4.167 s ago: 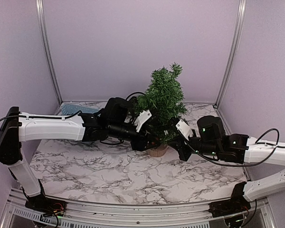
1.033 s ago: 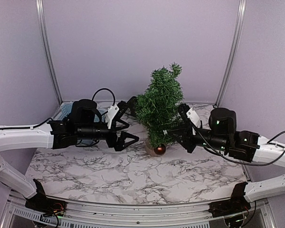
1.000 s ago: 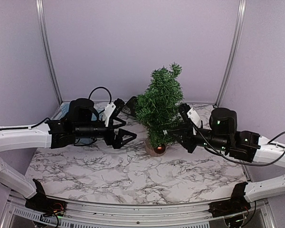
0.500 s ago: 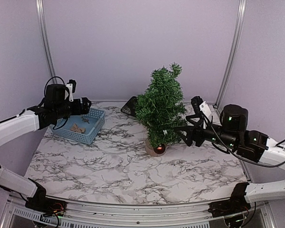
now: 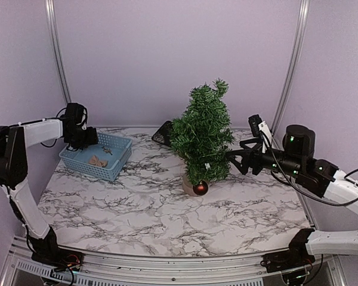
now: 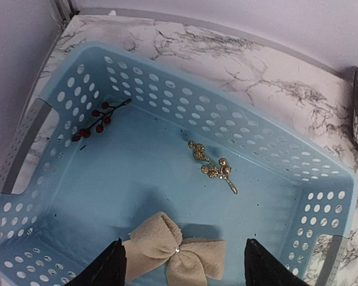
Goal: Decorate the small christmas tree
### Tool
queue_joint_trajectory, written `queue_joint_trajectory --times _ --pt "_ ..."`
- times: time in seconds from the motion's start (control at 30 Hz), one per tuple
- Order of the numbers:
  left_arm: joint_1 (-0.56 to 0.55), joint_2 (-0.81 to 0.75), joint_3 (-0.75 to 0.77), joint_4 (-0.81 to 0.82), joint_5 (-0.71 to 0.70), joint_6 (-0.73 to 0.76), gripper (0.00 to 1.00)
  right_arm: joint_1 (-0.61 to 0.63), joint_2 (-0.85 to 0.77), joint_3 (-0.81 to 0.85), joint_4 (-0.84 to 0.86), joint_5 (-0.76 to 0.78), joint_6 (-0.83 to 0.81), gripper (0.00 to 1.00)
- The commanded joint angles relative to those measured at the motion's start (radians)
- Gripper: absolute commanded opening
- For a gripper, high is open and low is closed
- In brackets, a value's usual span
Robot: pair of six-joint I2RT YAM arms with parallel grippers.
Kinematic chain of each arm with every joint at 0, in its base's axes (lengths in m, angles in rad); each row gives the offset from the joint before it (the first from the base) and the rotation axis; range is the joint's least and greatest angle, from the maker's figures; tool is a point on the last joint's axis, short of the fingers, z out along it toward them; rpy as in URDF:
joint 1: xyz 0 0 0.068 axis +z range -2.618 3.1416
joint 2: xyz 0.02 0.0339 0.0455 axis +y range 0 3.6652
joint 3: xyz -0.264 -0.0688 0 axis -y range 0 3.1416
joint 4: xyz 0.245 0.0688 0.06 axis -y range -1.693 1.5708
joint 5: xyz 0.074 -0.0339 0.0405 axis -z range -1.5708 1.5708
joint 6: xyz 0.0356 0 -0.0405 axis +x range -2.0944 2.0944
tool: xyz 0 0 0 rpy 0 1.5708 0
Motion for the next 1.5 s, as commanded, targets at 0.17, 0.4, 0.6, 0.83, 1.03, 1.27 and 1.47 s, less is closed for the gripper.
queue_joint_trajectory --times 0.17,0.4,0.6,0.83,1.03,1.27,1.47 --pt "0.035 0.163 0.113 -0.197 0.042 0.168 0.64 -0.033 0.01 0.012 0.038 -0.125 0.015 0.85" --pt "0.041 0.266 0.193 -0.245 0.021 0.237 0.55 -0.034 0.032 0.018 0.051 -0.146 0.013 0.84" --pt "0.048 0.319 0.24 -0.25 0.062 0.257 0.46 -0.036 0.047 0.018 0.067 -0.159 0.017 0.84" --pt "0.047 0.337 0.251 -0.255 0.107 0.25 0.22 -0.036 0.046 0.015 0.069 -0.15 0.021 0.83" --pt "0.04 0.204 0.21 -0.209 0.134 0.225 0.0 -0.036 0.04 0.018 0.064 -0.135 0.026 0.82" --pt "-0.008 -0.022 0.114 -0.116 0.211 0.212 0.0 -0.036 0.043 0.015 0.088 -0.152 0.037 0.81" --pt "-0.122 -0.206 0.037 -0.044 0.284 0.219 0.0 -0.036 0.044 0.027 0.092 -0.175 0.037 0.78"
